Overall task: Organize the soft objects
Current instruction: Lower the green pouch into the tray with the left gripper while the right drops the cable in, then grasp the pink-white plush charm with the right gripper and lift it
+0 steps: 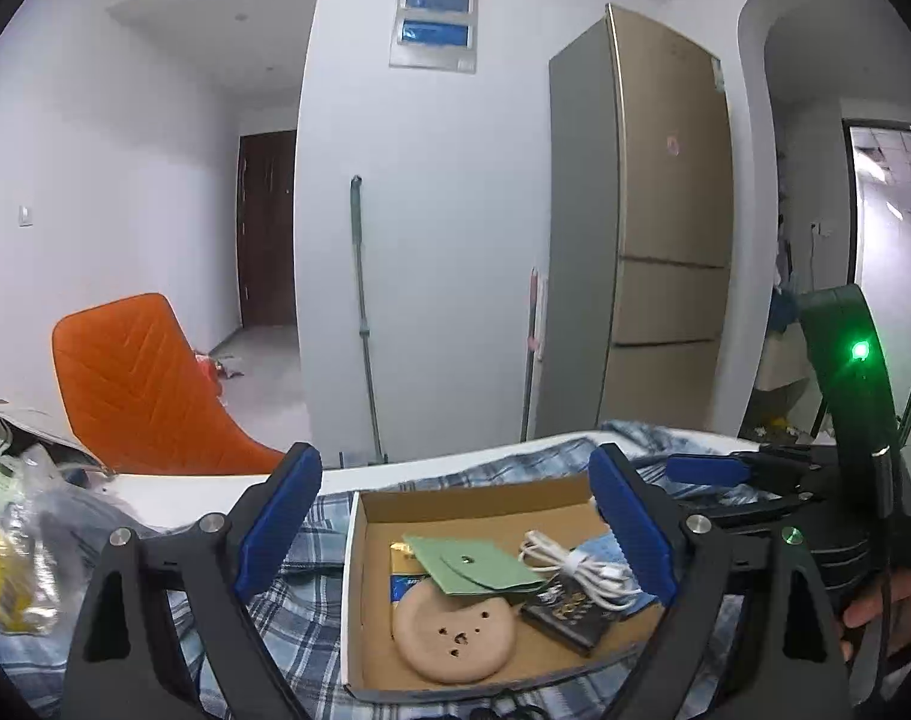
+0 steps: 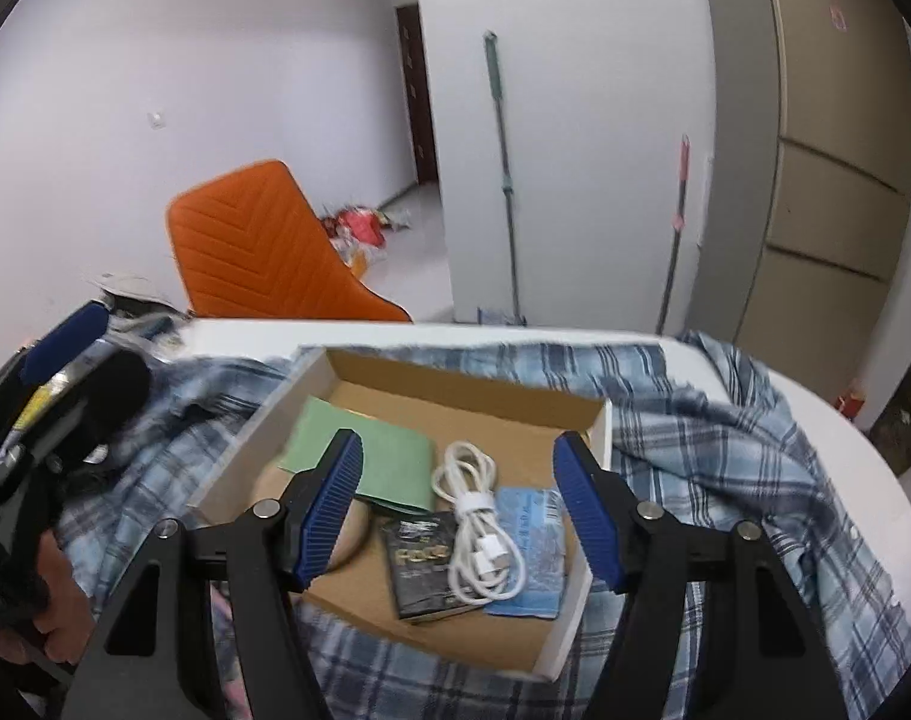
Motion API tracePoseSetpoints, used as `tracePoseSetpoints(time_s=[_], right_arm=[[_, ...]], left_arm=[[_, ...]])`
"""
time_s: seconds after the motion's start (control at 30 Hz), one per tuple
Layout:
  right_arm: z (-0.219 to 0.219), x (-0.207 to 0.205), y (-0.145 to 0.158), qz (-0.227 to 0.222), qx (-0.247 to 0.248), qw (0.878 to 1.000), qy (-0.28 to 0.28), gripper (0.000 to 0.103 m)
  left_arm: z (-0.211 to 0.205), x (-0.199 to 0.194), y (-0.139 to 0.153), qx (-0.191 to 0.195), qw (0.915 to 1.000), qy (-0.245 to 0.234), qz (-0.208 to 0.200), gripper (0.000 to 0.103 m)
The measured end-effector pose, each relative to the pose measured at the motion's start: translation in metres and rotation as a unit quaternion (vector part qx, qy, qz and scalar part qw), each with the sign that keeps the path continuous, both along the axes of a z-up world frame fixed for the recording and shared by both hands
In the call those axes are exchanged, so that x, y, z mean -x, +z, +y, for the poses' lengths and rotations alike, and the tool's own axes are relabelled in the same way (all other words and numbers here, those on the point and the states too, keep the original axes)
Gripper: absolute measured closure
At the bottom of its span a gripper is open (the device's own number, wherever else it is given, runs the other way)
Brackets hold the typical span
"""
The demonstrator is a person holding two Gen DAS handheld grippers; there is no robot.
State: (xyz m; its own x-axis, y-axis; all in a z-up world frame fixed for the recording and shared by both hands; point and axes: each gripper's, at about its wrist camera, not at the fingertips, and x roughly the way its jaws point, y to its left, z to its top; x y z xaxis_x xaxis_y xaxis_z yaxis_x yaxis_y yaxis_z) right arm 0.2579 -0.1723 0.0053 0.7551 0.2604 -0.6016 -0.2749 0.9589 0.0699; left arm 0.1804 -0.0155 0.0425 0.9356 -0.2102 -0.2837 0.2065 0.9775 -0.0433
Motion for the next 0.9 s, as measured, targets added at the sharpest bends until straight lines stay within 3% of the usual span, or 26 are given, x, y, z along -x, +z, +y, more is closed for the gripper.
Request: tracePoseSetpoints(time_s=[0.23,0.33,0.47,0.63,0.9], right_arm=[[0.006,0.045,0.044,-0.044,-0.015,0.999,0.024,0.038],[0.005,0.068,0.056,-0.061,-0.017,0.998,0.028,0.038],[0.002,0.094,0.064,-0.079,-0.023,0.996,0.027,0.038],[0.000,0.115,0.051,-0.092,-0.039,0.995,0.017,0.038],[0.011,0.113,0.001,-0.059,-0.035,0.997,0.027,0.038]], left_arm=[[0.002,0.057,0.035,-0.004,0.9995,0.014,-0.027,0.011],[0.008,0.072,0.040,0.007,0.9998,0.012,-0.011,0.011],[0.014,0.096,0.036,0.008,0.9996,0.018,-0.019,0.011],[0.024,0.112,0.017,0.004,0.9996,0.024,-0.015,0.011],[0.043,0.111,-0.020,-0.001,0.9992,0.035,-0.017,0.011]])
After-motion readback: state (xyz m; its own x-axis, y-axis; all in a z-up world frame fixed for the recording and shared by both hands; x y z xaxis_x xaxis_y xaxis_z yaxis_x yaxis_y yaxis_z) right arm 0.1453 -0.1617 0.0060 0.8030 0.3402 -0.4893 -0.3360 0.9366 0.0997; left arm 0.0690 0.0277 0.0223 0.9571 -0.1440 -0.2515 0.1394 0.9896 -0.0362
